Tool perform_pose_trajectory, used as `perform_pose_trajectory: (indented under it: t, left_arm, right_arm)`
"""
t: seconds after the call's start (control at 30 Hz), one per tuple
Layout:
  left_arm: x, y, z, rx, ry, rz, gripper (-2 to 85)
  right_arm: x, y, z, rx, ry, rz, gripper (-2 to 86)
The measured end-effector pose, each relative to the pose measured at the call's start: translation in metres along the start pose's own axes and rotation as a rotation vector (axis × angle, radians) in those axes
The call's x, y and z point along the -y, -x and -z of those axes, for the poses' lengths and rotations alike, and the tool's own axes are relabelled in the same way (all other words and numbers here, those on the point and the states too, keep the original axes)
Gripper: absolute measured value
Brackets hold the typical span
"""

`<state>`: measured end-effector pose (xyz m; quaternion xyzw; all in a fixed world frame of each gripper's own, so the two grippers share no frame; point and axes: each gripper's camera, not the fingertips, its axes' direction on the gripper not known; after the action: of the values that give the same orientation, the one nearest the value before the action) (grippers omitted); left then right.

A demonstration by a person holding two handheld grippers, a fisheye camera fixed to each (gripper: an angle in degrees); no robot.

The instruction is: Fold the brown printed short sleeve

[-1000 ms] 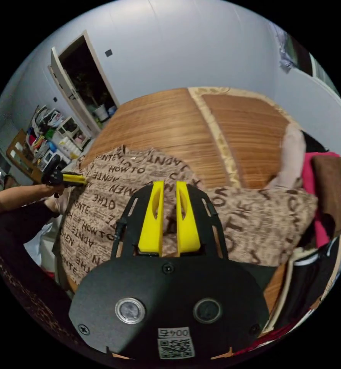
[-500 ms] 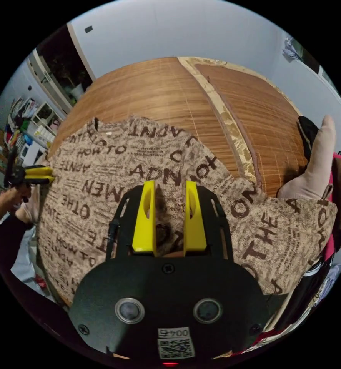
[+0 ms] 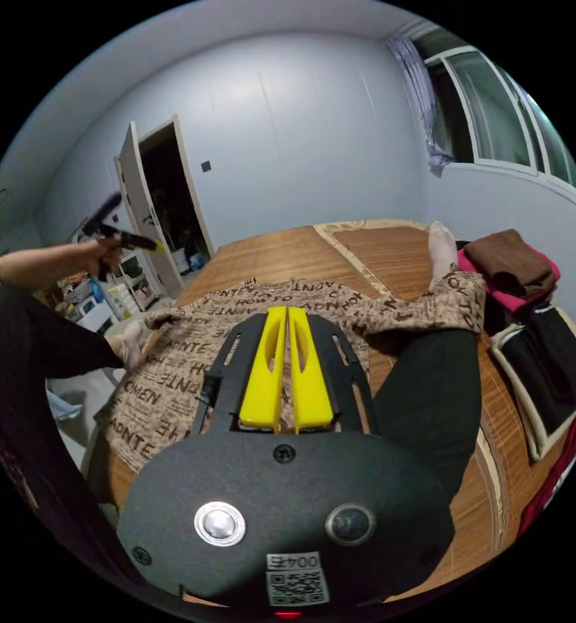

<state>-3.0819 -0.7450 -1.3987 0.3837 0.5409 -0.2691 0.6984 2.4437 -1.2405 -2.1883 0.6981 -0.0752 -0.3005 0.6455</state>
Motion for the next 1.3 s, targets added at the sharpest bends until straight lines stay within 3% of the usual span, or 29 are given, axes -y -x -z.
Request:
perform_pose_trajectory:
  t: [0.27, 0.5, 0.63, 0.9, 1.3]
  left_arm:
    - [-0.112, -0.026, 0.132, 0.162, -0.084, 0.042, 2.0]
    - [-0.207, -0.021, 0.163, 0.102, -0.145, 0.196, 1.4]
    - [-0.259, -0.006, 0.122, 0.014, -0.143, 0.345, 2.1]
    - [-0.359, 0.009, 0.016, 0.097, -0.066, 0.477, 2.9]
    - [-0.421, 0.013, -0.060, 0.000, -0.029, 0.538, 1.9]
  right_arm:
    - [-0.028, 0.040, 0.009, 0.018, -0.056, 0.109, 7.2]
    - [-0.041, 0.054, 0.005, 0.077, -0.022, 0.093, 9.7]
    - [-0.047, 0.069, 0.000, 0.058, 0.000, 0.120, 9.9]
    - [-0.042, 0.105, -0.043, 0.022, 0.079, 0.146, 10.3]
    - [-0.049, 0.207, -0.186, 0.045, 0.492, 0.413, 11.3]
